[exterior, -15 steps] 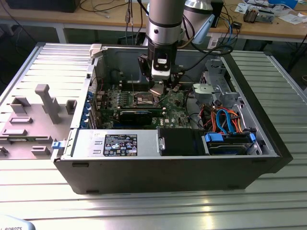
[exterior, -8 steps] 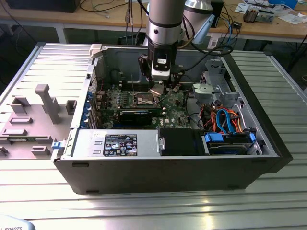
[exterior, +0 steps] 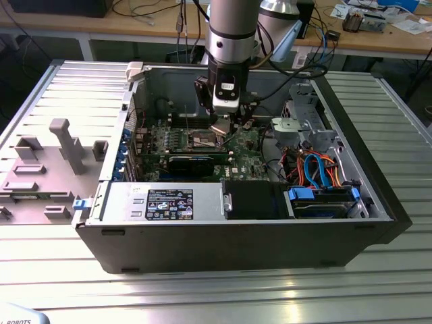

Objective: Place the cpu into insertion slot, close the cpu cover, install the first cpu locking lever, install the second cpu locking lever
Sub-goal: 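Place the cpu into insertion slot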

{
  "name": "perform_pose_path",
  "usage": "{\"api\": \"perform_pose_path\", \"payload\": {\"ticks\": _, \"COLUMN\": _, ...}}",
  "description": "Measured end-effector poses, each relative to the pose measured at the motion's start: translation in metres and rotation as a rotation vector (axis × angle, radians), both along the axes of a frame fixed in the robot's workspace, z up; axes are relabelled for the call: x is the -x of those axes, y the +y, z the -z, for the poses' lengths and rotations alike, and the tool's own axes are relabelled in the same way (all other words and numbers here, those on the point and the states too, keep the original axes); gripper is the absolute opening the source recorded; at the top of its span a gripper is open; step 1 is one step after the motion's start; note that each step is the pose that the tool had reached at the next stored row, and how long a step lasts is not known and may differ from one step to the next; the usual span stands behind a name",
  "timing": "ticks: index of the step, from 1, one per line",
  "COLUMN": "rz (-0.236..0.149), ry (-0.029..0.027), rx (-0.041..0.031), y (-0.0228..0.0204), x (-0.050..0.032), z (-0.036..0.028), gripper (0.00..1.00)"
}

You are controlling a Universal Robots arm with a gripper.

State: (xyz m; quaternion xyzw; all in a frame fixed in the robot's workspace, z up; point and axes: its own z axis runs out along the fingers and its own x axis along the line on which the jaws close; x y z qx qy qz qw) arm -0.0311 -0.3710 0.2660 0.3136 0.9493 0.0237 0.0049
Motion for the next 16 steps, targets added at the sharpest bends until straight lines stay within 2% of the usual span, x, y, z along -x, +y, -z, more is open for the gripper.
{"api": "perform_pose_path", "payload": {"ticks": 16, "rz": 0.008, "ry": 0.0000, "rx": 0.0000, "y": 0.0000, "x": 0.0000, "z": 0.0005, "gripper": 0.54}}
